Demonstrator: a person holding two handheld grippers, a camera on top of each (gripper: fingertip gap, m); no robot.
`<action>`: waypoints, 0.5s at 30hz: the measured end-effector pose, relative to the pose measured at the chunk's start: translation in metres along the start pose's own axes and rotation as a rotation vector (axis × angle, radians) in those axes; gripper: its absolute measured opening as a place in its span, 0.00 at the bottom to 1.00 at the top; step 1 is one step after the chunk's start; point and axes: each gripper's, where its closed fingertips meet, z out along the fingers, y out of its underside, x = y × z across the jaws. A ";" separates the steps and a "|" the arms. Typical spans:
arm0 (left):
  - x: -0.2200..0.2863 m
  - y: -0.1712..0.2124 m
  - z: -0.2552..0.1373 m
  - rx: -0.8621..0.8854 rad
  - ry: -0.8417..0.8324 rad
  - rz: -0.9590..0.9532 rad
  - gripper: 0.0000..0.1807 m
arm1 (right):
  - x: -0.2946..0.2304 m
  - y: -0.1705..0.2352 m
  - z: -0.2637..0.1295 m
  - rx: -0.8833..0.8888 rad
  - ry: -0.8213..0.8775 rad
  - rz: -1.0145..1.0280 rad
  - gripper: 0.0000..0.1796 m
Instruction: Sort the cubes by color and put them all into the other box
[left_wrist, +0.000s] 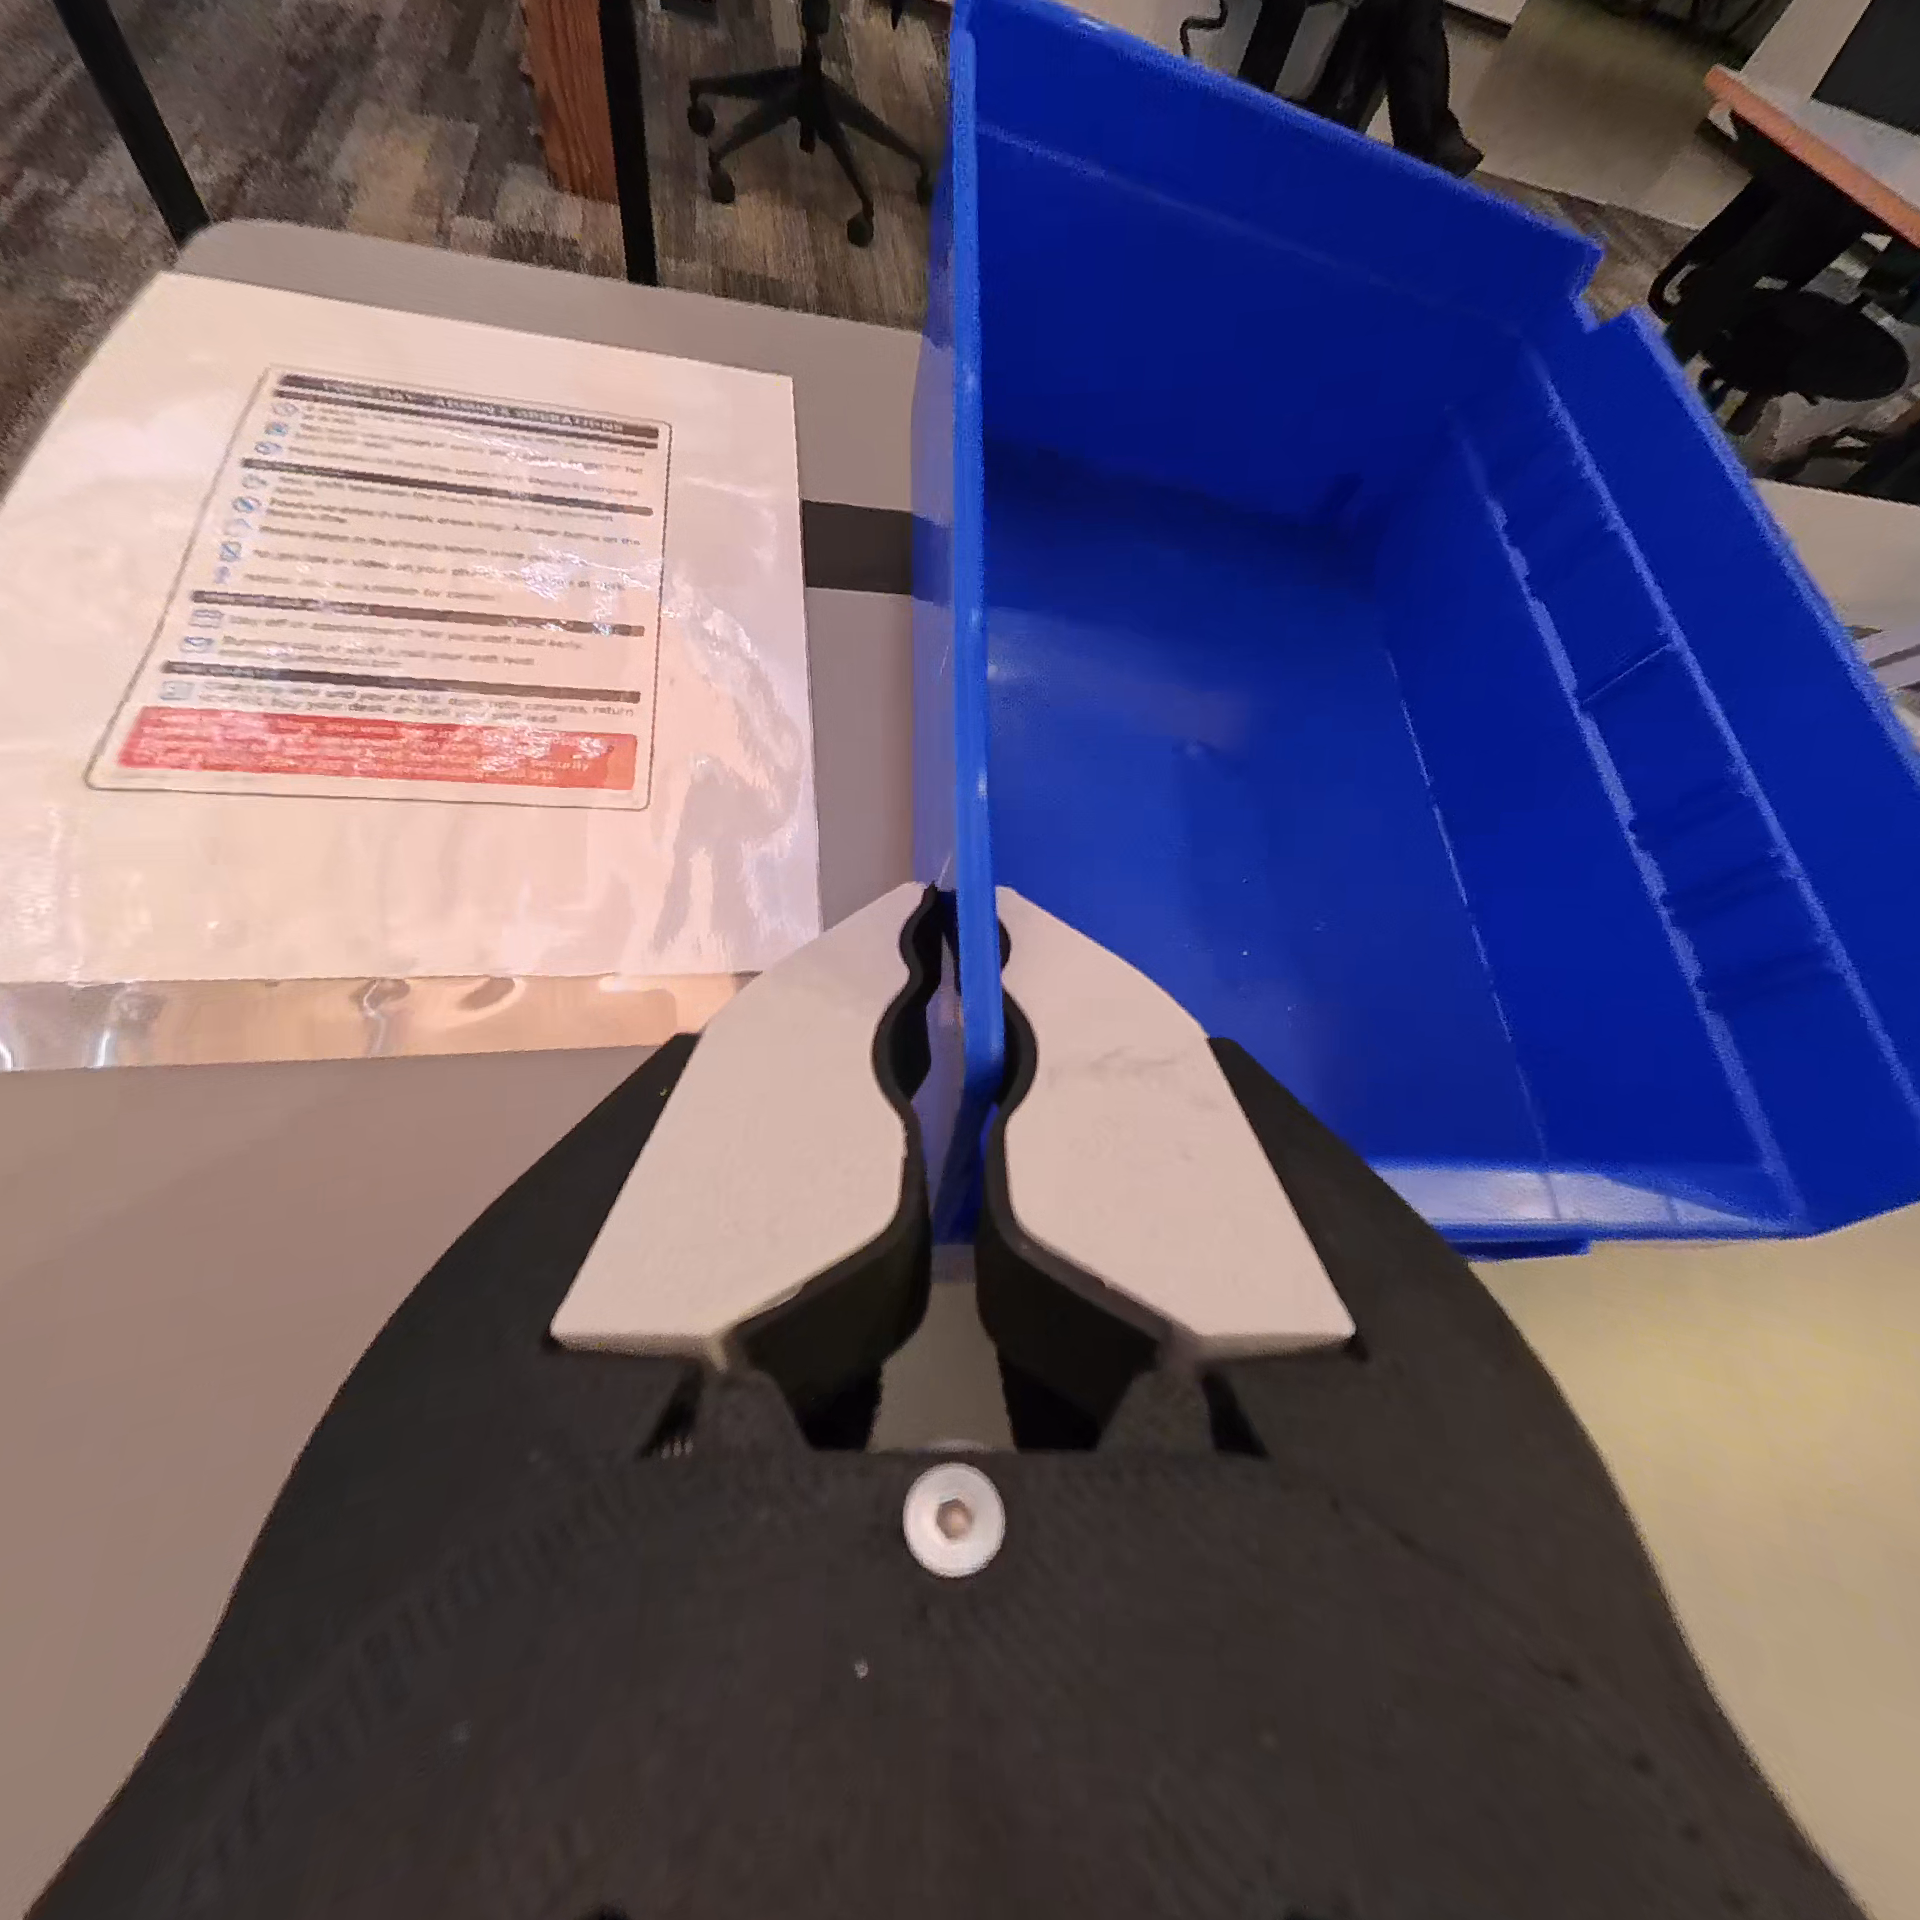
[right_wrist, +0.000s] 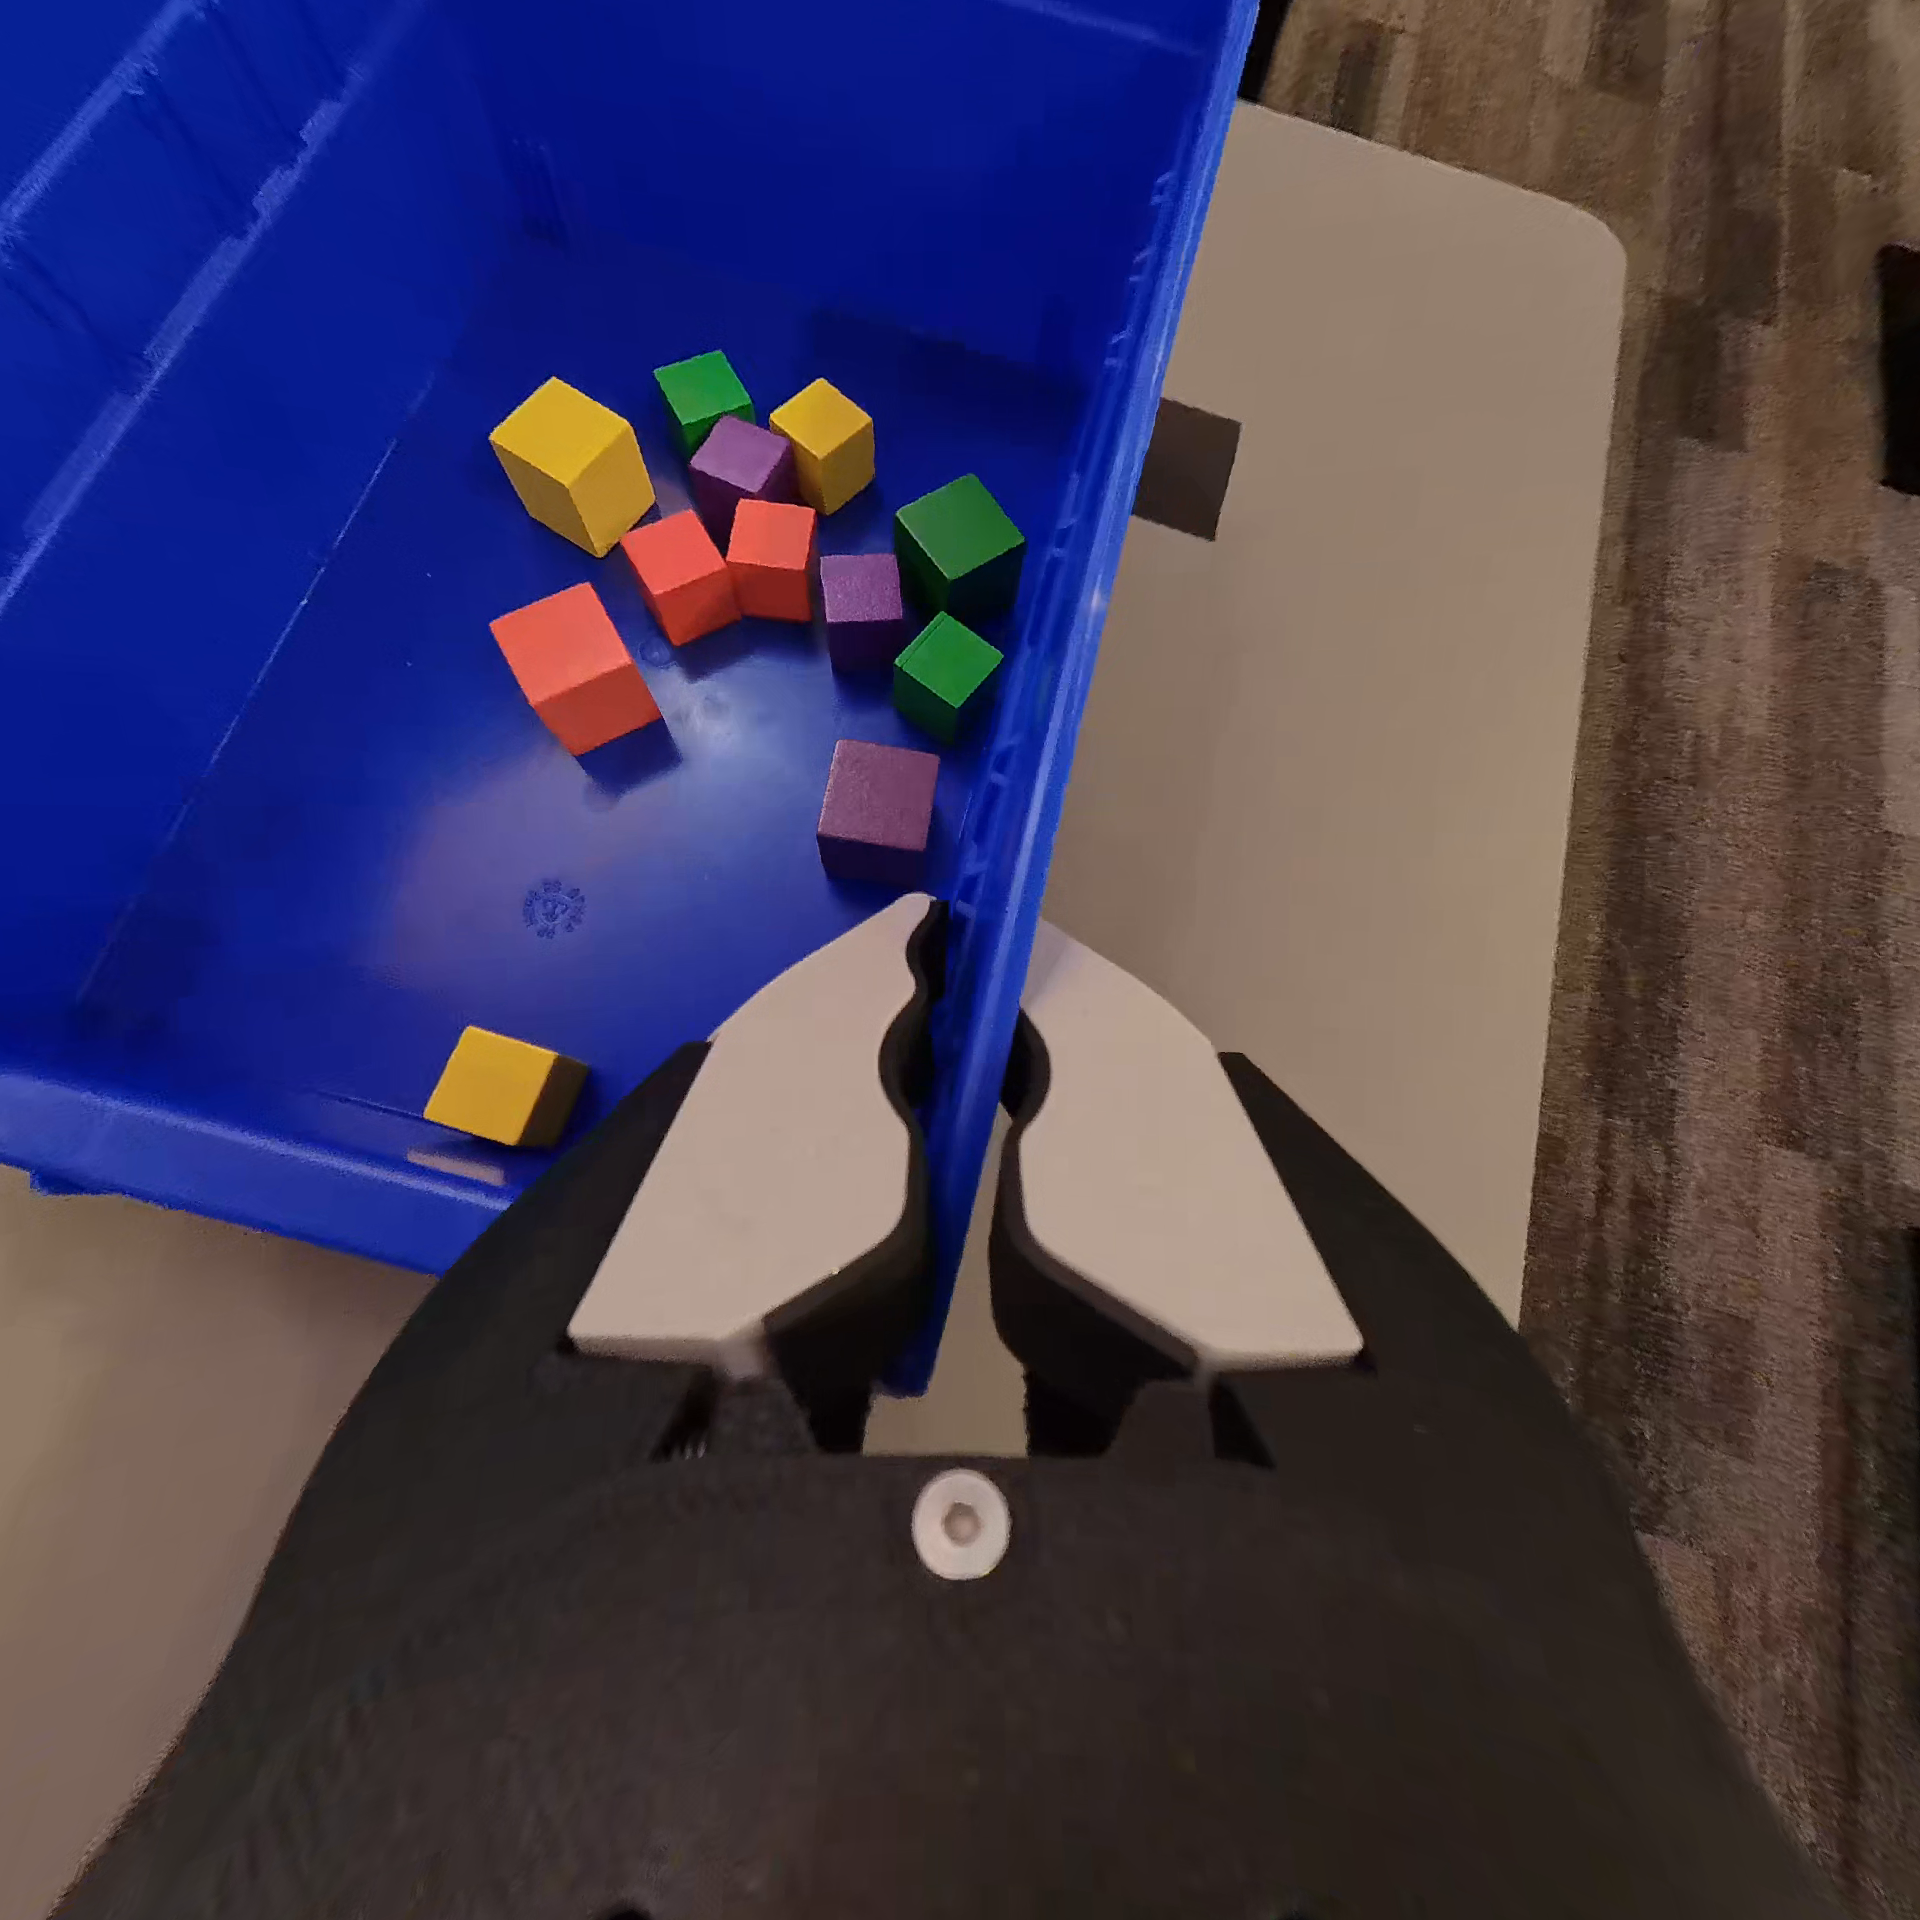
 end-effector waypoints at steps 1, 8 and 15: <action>0.001 -0.002 -0.005 0.012 -0.003 0.004 0.02 | -0.001 0.002 -0.002 -0.003 -0.022 0.000 0.04; 0.005 -0.016 -0.053 0.118 -0.010 0.029 0.03 | -0.017 0.020 -0.024 -0.029 -0.142 -0.054 0.03; 0.001 -0.021 -0.109 0.230 -0.028 0.018 0.02 | -0.036 0.047 -0.055 -0.053 -0.252 -0.128 0.03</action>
